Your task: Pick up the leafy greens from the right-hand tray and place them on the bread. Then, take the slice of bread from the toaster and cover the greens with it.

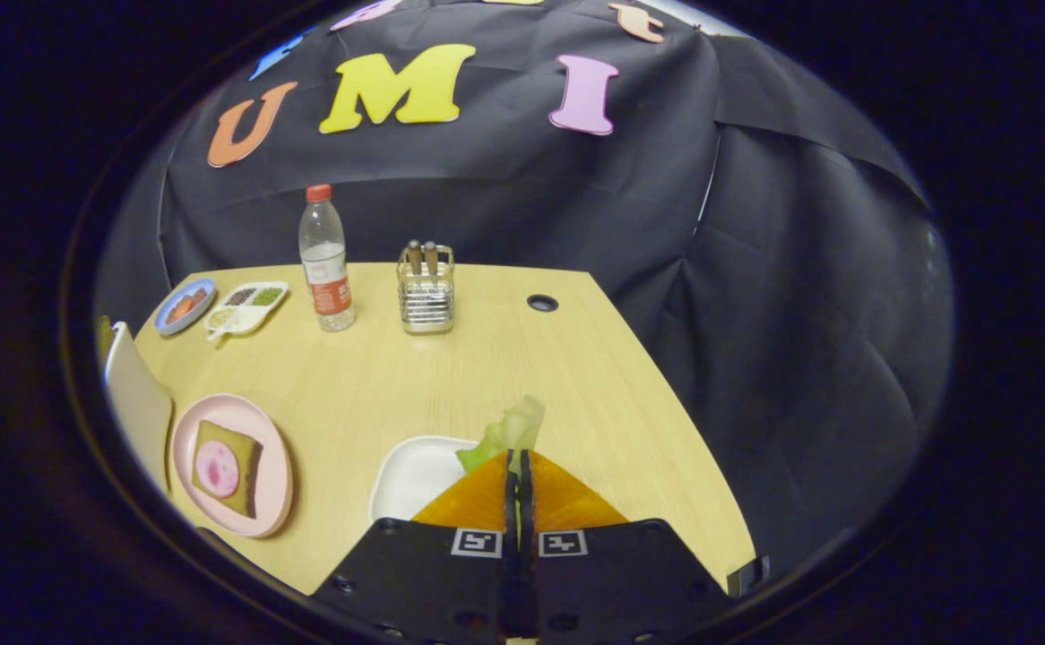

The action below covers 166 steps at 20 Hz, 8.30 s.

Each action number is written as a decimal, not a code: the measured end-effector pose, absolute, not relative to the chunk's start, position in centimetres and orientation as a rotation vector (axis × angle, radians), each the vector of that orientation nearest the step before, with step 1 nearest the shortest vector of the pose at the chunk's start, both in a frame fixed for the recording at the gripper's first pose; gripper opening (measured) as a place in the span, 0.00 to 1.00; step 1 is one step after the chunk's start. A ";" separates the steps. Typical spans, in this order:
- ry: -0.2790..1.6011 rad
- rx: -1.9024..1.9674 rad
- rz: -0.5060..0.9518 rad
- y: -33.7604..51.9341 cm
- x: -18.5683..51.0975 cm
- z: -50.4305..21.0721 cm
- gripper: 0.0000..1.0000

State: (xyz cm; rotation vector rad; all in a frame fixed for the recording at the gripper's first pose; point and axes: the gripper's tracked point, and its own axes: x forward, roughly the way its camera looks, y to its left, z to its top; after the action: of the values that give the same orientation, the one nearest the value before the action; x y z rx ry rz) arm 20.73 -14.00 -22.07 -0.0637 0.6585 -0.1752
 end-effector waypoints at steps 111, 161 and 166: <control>0.623 -0.041 0.207 36.0 16.8 -15.6 0.22; 0.595 0.182 0.100 17.2 19.6 -22.2 0.09; 0.630 0.122 0.063 15.0 19.5 -24.2 0.13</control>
State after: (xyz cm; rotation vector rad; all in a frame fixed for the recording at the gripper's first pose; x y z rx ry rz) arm 19.53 15.01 -24.21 0.1225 0.6304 0.0628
